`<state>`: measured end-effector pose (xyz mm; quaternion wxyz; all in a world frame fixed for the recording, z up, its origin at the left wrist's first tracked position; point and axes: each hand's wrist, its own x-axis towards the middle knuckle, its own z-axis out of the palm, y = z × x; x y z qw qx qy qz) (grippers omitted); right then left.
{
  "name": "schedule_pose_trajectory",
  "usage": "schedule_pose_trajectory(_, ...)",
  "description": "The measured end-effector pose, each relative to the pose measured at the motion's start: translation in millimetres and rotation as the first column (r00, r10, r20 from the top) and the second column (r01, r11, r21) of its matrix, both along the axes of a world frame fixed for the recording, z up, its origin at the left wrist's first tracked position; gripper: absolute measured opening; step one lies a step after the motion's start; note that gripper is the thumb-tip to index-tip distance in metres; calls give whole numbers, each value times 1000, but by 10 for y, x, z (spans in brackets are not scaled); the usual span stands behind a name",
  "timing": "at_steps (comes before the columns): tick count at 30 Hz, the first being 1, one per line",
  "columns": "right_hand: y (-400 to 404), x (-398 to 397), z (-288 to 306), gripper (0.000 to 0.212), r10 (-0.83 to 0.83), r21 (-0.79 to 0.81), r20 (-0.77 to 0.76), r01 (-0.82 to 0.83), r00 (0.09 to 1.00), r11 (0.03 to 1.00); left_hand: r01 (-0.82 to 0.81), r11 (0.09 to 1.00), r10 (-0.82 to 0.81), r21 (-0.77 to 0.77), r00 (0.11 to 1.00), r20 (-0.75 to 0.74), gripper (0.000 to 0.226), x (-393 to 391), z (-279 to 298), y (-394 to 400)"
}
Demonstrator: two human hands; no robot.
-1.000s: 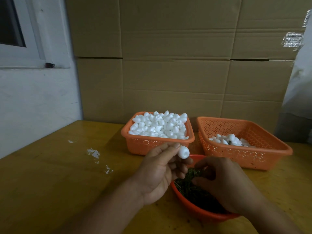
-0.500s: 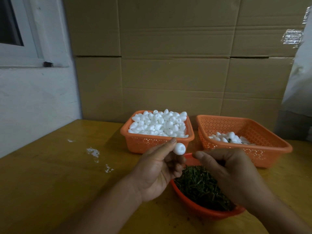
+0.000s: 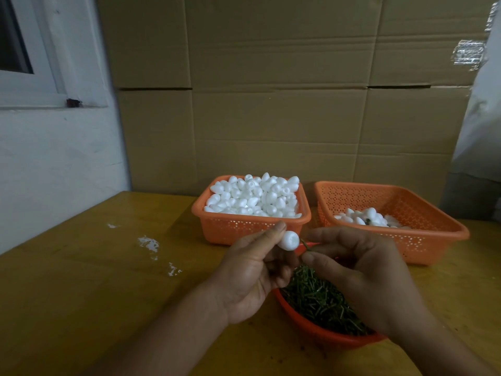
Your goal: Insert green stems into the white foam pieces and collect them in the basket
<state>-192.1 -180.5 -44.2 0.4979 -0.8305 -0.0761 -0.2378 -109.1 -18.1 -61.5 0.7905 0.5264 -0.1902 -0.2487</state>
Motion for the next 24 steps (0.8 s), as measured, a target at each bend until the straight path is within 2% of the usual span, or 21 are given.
schedule_pose_trajectory(3,-4,-5,-2,13,-16,2,53,16,998,1000,-16,1000,16,9,999,29,29,-6,-2,-5)
schedule_pose_trajectory(7,0,-23,-9,6,-48,-93,125,60,991,994,-27,999,26,17,998,55,28,-12,0,1)
schedule_pose_trajectory(16,22,-49,-9,9,-118,-216,170,154,978,964,-43,999,41,19,995,90,25,-43,5,-13)
schedule_pose_trajectory(24,55,-19,-48,7,-167,-199,204,208,965,958,-90,996,84,23,978,192,29,-37,-23,-31)
